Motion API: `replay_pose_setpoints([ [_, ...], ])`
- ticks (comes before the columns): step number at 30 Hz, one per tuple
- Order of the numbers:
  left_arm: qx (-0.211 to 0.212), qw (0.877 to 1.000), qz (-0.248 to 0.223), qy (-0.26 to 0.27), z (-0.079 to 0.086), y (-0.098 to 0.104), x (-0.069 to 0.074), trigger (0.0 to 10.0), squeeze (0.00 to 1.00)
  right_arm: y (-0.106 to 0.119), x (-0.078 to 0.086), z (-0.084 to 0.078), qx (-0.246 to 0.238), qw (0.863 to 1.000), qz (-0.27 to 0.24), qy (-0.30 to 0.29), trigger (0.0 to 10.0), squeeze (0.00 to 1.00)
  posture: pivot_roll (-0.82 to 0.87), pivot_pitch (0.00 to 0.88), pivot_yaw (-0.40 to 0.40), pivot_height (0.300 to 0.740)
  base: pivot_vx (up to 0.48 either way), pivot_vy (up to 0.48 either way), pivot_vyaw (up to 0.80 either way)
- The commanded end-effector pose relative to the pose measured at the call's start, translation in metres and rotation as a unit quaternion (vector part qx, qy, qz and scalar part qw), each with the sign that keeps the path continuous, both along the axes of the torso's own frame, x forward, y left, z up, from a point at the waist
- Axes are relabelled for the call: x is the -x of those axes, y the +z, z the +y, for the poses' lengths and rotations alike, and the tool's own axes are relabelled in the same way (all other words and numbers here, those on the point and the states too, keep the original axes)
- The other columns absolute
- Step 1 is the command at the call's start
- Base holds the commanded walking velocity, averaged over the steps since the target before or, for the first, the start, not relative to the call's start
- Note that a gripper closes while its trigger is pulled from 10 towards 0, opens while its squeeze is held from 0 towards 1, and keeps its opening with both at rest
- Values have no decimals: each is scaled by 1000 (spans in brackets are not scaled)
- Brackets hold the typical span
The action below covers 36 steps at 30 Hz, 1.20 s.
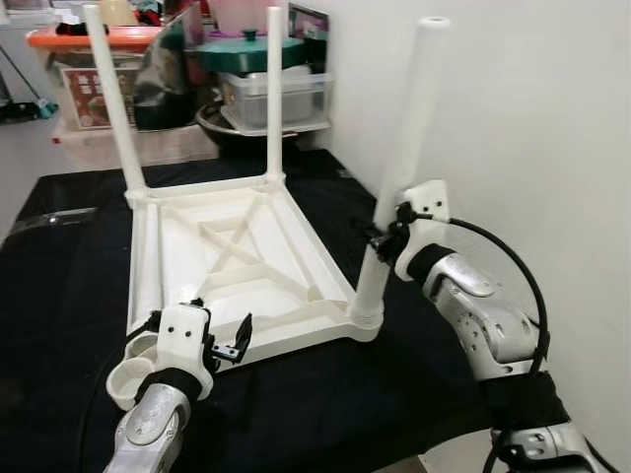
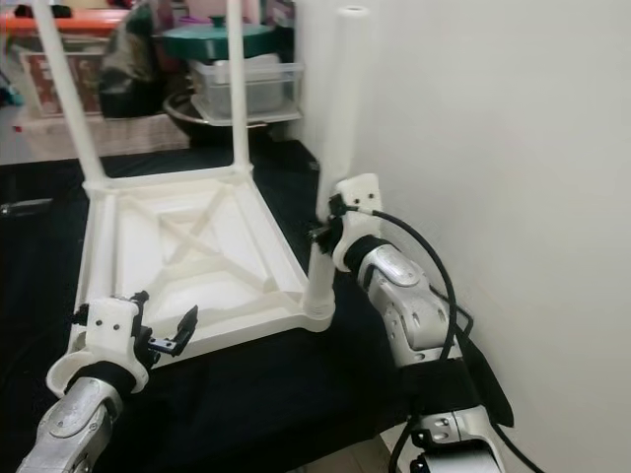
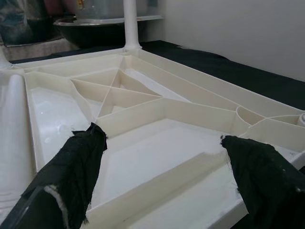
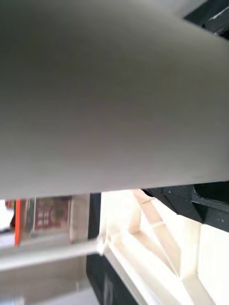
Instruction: Building children table
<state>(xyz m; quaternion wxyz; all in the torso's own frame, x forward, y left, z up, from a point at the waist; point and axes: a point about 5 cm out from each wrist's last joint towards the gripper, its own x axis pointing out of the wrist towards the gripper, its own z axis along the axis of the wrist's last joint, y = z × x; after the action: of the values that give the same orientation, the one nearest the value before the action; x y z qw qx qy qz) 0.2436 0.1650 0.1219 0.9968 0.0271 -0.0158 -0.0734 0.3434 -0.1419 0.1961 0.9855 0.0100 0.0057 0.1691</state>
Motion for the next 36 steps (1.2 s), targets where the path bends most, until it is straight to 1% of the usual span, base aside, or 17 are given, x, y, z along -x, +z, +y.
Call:
replay_pose_setpoints([
  [1,-3,1000,10,4,0,-5,1,10000,0,-51,7,-21,28,989,115,-89,0,0,67,0,-63,740,0,0,0],
  [3,-3,1000,10,4,0,-5,1,10000,0,-51,7,-21,28,989,115,-89,0,0,67,0,-63,740,0,0,0],
  [5,-6,1000,15,4,1,-6,0,10000,0,-62,12,-12,-17,980,149,-132,0,0,64,0,-64,740,0,0,0],
  [6,-6,1000,15,4,1,-6,0,10000,0,-62,12,-12,-17,980,149,-132,0,0,64,0,-64,740,0,0,0],
  [7,-10,1000,17,5,1,-7,-1,10000,0,-65,12,-11,-41,973,163,-158,0,0,65,0,-67,740,0,0,0],
  [8,-10,1000,17,5,1,-7,-1,10000,0,-65,12,-11,-41,973,163,-158,0,0,65,0,-67,740,0,0,0],
  [9,-12,1000,18,6,1,-7,-1,10000,0,-66,12,-11,-54,968,167,-177,0,0,65,0,-67,740,0,0,0],
  [10,-12,1000,18,6,1,-7,-1,10000,0,-66,12,-11,-54,968,167,-177,0,0,65,0,-67,740,0,0,0],
  [11,-14,1000,20,8,1,-8,-2,10000,0,-62,11,-13,-57,963,159,-209,0,0,62,0,-64,740,0,0,0],
  [17,-16,1000,23,8,0,-10,-2,10000,0,-61,12,-15,-44,954,160,-248,0,0,63,0,-67,740,0,0,0],
  [18,-19,999,25,12,1,-10,-3,10000,0,-62,13,-12,-42,948,170,-265,0,0,63,0,-67,740,0,0,0],
  [21,-23,999,26,16,3,-10,-4,10000,0,-63,14,-8,-37,947,176,-266,0,0,63,0,-65,740,0,0,0],
  [22,-23,999,26,17,3,-10,-4,10000,0,-63,15,-7,-36,945,178,-271,2588,0,62,0,-63,740,0,0,0],
  [23,-24,999,26,17,3,-11,-4,10000,0,-62,15,-6,-24,945,180,-271,5804,0,61,0,-62,740,0,0,0],
  [24,-24,999,26,17,3,-11,-4,10000,0,-62,15,-6,-24,945,180,-271,5804,0,61,0,-62,740,0,0,0],
  [25,-25,999,26,16,3,-11,-4,10000,0,-61,16,-5,-13,947,178,-269,10000,0,61,0,-60,740,0,0,0],
  [36,-30,999,23,13,3,-10,-7,10000,0,-51,18,0,-36,950,168,-260,10000,0,52,0,-46,740,0,0,0],
])
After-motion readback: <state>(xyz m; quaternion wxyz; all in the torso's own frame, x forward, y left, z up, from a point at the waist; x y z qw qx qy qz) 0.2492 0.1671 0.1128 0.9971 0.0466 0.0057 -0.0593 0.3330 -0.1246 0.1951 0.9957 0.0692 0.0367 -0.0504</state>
